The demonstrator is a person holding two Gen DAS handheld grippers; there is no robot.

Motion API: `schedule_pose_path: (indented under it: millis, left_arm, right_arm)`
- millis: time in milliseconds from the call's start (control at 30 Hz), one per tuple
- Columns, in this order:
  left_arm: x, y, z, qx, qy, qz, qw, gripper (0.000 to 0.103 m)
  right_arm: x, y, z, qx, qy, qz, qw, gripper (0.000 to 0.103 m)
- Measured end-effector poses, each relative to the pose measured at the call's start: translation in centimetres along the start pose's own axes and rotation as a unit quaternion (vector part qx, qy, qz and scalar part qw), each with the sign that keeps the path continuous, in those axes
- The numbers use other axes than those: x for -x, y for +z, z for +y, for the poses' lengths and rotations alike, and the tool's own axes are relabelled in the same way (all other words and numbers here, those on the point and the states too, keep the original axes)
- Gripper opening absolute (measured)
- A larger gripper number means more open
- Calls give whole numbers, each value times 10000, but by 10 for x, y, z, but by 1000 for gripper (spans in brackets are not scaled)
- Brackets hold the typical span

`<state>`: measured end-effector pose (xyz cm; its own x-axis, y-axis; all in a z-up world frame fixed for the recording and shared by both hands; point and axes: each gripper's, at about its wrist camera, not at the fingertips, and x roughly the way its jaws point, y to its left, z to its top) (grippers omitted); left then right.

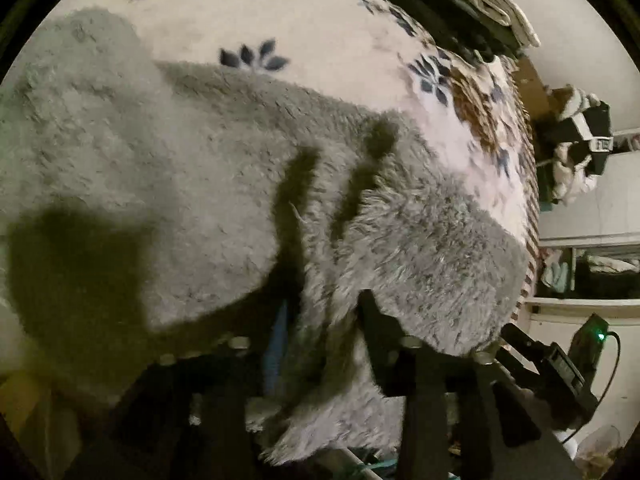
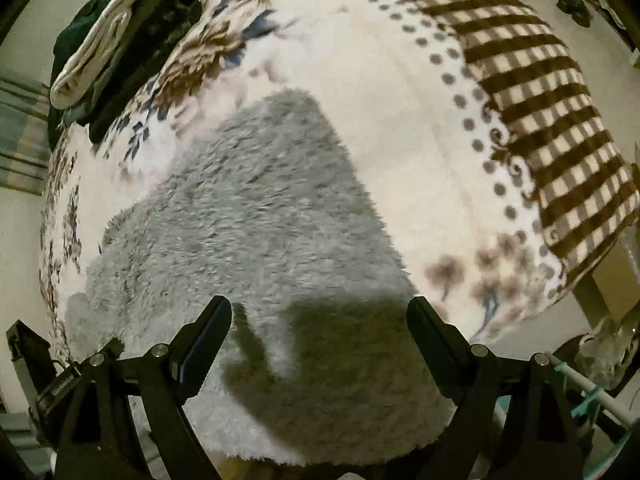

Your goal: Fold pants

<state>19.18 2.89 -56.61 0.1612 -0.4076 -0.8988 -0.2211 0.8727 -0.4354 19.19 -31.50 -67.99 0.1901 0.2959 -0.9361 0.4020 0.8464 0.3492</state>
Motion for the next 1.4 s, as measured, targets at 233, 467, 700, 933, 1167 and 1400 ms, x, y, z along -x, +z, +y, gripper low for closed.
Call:
schedule_pose_path:
  millis: [233,467,700,933,1167,1400]
  left_arm:
    - [20,21,-19,-290,34,-681,9972,89]
    - [-38,37,-35,-854,-14,-415,9955,16]
    - [7,17,-4,-127,-707,-666,9952,75]
    - [105,-53,104,1638,-257,-2014,9654,97]
    - [90,-44,203,3330,-586,-2373,9107,97]
    - [68,-16,212,2932,-302,-2137,9314,96]
  right_arm:
    - [7,0,19,316,11,91,9995,91]
    - [1,5,42,776,-869,28,9932,91]
    - [1,8,49,684,-640,4,9956,91]
    - [13,-13,63,739,-338,125,9966,91]
    - [-3,-24,88,937,-500,359,9937,91]
    - [-21,-23,102,900,-727,518,9919,91]
